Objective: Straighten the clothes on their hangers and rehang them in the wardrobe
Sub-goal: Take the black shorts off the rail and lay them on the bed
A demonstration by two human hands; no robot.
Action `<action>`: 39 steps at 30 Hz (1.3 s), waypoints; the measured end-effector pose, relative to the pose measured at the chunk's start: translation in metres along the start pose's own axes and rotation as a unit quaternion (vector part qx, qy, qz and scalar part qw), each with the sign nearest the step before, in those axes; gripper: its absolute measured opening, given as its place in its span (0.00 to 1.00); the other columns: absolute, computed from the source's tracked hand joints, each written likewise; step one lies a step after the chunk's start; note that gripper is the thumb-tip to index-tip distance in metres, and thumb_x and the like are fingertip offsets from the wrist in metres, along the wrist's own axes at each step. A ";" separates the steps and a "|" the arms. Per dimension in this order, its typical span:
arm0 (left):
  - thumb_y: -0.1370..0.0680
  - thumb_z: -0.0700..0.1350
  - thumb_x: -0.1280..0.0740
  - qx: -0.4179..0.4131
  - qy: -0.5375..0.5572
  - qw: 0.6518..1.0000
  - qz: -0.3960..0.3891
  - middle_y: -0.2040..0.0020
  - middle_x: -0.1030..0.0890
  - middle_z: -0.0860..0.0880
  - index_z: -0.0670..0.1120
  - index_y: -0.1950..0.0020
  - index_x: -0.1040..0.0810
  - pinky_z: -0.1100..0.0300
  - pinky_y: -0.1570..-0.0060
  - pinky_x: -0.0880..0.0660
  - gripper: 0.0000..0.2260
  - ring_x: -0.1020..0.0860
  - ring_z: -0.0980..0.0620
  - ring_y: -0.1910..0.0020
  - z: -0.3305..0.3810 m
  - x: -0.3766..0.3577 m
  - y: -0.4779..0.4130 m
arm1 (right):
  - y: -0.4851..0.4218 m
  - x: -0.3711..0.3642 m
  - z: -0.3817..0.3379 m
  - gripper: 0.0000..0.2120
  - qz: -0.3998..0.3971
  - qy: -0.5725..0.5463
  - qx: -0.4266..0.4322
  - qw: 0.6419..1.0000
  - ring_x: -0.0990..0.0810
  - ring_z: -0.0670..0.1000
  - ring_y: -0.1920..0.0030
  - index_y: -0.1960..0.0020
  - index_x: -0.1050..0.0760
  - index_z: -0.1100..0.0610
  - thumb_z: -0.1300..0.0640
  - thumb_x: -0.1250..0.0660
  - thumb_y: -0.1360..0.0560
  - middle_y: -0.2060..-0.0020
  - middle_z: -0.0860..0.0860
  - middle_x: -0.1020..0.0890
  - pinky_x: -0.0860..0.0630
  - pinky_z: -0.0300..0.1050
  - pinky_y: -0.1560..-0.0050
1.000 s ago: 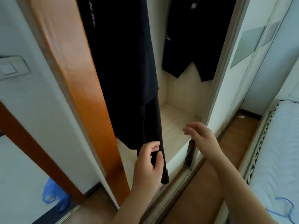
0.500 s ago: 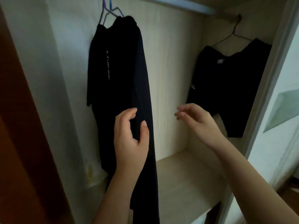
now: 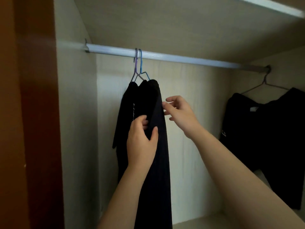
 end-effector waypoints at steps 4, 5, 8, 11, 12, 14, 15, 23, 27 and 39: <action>0.24 0.43 0.36 0.015 0.008 1.000 -0.001 0.51 0.26 0.56 0.48 0.43 0.27 0.65 0.53 0.30 0.10 0.27 0.58 0.53 -0.009 0.005 -0.010 | -0.025 -0.014 0.004 0.10 -0.001 0.000 -0.018 1.000 0.23 0.49 0.58 0.50 0.30 0.55 0.51 0.35 0.27 0.62 0.48 0.23 0.28 0.43 0.57; 0.24 0.43 0.36 0.012 0.009 1.000 0.004 0.52 0.26 0.57 0.48 0.44 0.26 0.65 0.54 0.30 0.09 0.27 0.61 0.54 -0.010 0.008 -0.011 | -0.028 -0.016 0.003 0.09 -0.003 0.008 -0.015 1.000 0.24 0.49 0.60 0.51 0.29 0.55 0.52 0.34 0.27 0.63 0.48 0.24 0.27 0.44 0.57; 0.24 0.42 0.36 0.008 0.025 0.999 0.022 0.56 0.25 0.59 0.48 0.47 0.25 0.63 0.54 0.27 0.07 0.26 0.60 0.55 -0.014 0.021 -0.014 | -0.036 -0.014 0.000 0.06 -0.002 0.062 0.003 0.998 0.24 0.48 0.61 0.53 0.29 0.56 0.54 0.35 0.27 0.64 0.46 0.25 0.25 0.44 0.57; 0.25 0.42 0.35 0.007 0.043 0.999 0.027 0.57 0.24 0.59 0.49 0.49 0.25 0.57 0.51 0.24 0.06 0.23 0.54 0.53 -0.017 0.030 -0.016 | -0.043 -0.006 0.006 0.06 0.005 0.071 -0.013 0.997 0.23 0.50 0.60 0.52 0.29 0.56 0.55 0.36 0.27 0.63 0.48 0.24 0.24 0.47 0.55; 0.25 0.42 0.35 0.003 0.046 0.999 0.024 0.57 0.23 0.59 0.50 0.49 0.25 0.56 0.51 0.23 0.06 0.23 0.54 0.53 -0.016 0.031 -0.016 | -0.046 -0.002 0.006 0.06 0.010 0.072 -0.018 0.997 0.23 0.51 0.59 0.52 0.29 0.56 0.55 0.36 0.27 0.63 0.48 0.23 0.24 0.47 0.55; 0.25 0.42 0.35 -0.005 0.054 0.998 0.018 0.56 0.22 0.57 0.51 0.51 0.24 0.55 0.52 0.23 0.06 0.22 0.53 0.53 -0.015 0.033 -0.017 | -0.054 0.003 -0.002 0.08 0.021 0.097 -0.006 0.995 0.23 0.50 0.60 0.51 0.29 0.56 0.52 0.36 0.26 0.63 0.49 0.23 0.25 0.45 0.57; 0.25 0.42 0.35 -0.010 0.058 0.998 0.016 0.57 0.22 0.57 0.53 0.53 0.24 0.56 0.53 0.23 0.06 0.22 0.54 0.54 -0.015 0.033 -0.018 | -0.058 0.004 -0.009 0.09 0.026 0.125 0.009 0.992 0.24 0.50 0.61 0.51 0.29 0.57 0.51 0.35 0.26 0.63 0.49 0.24 0.27 0.43 0.60; 0.26 0.40 0.34 0.003 0.100 0.995 0.021 0.59 0.22 0.57 0.58 0.59 0.26 0.65 0.58 0.28 0.12 0.23 0.57 0.57 -0.023 0.038 -0.017 | -0.093 -0.009 -0.021 0.14 -0.006 0.315 -0.052 0.947 0.29 0.55 0.59 0.62 0.34 0.61 0.52 0.40 0.23 0.70 0.51 0.33 0.38 0.41 0.72; 0.26 0.40 0.34 0.008 0.109 0.994 0.020 0.59 0.21 0.55 0.57 0.58 0.26 0.64 0.57 0.27 0.11 0.22 0.56 0.57 -0.026 0.043 -0.018 | -0.100 -0.019 -0.009 0.13 0.005 0.188 -0.072 0.979 0.27 0.54 0.57 0.55 0.32 0.61 0.51 0.42 0.23 0.65 0.52 0.28 0.32 0.44 0.60; 0.25 0.40 0.35 0.005 0.117 0.993 -0.003 0.58 0.20 0.55 0.54 0.56 0.24 0.67 0.57 0.27 0.08 0.22 0.58 0.56 -0.030 0.037 -0.011 | -0.096 0.027 -0.002 0.15 0.143 0.040 -0.044 0.988 0.26 0.53 0.59 0.66 0.32 0.56 0.51 0.41 0.23 0.67 0.50 0.27 0.29 0.45 0.59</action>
Point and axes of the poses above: each hand's wrist, its own y-axis away from the middle knuckle, its own x-axis out of the back of the hand, z = x × y, the point moved 10 cm from there along -y, towards the middle knuckle
